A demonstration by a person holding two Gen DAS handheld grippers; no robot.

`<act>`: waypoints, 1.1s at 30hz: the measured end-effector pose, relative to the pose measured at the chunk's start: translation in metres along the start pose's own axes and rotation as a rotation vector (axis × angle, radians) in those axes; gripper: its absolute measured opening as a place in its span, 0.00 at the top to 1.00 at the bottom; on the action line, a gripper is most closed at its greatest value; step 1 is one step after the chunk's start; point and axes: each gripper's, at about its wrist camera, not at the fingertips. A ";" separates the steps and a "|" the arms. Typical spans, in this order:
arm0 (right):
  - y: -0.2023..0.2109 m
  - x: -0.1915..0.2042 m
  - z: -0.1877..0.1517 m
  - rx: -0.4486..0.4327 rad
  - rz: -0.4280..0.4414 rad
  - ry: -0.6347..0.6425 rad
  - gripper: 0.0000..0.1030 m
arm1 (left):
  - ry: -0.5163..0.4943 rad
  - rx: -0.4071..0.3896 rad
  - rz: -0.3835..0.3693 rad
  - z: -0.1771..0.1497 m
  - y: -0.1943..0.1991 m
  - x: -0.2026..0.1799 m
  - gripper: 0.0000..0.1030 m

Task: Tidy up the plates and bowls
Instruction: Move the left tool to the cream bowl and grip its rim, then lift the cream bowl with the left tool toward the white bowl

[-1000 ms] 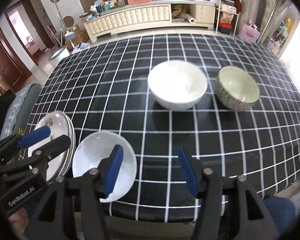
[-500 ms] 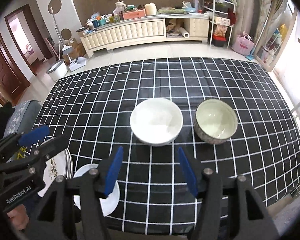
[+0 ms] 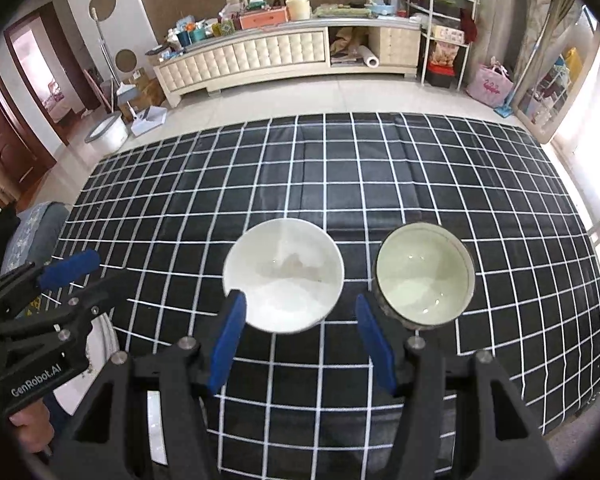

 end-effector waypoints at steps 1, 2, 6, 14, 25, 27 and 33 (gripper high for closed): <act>-0.005 -0.002 0.001 0.009 0.000 -0.002 0.40 | -0.008 0.006 0.002 0.001 -0.004 -0.002 0.48; -0.008 -0.004 0.002 0.015 0.001 -0.006 0.40 | -0.014 0.010 0.004 0.002 -0.008 -0.003 0.48; -0.028 -0.012 0.003 0.044 0.005 -0.024 0.40 | -0.020 0.038 -0.009 0.008 -0.029 -0.007 0.48; -0.058 -0.027 0.005 0.078 0.015 -0.028 0.40 | -0.017 0.085 -0.029 0.017 -0.065 -0.007 0.54; -0.085 -0.034 0.003 0.125 0.028 -0.016 0.63 | -0.034 0.136 -0.035 0.011 -0.099 -0.011 0.77; -0.089 -0.037 0.002 0.131 0.033 -0.024 0.67 | -0.032 0.144 -0.044 0.011 -0.100 -0.012 0.77; -0.096 -0.040 -0.002 0.141 0.036 -0.028 0.83 | -0.071 0.156 -0.041 0.012 -0.106 -0.019 0.83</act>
Point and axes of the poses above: each gripper's, at about its wrist camera, not at the fingertips, and y roughly against the way its jaws point, x to its left, z to its top, and after that the axes turned 2 degrees about z, right-handed
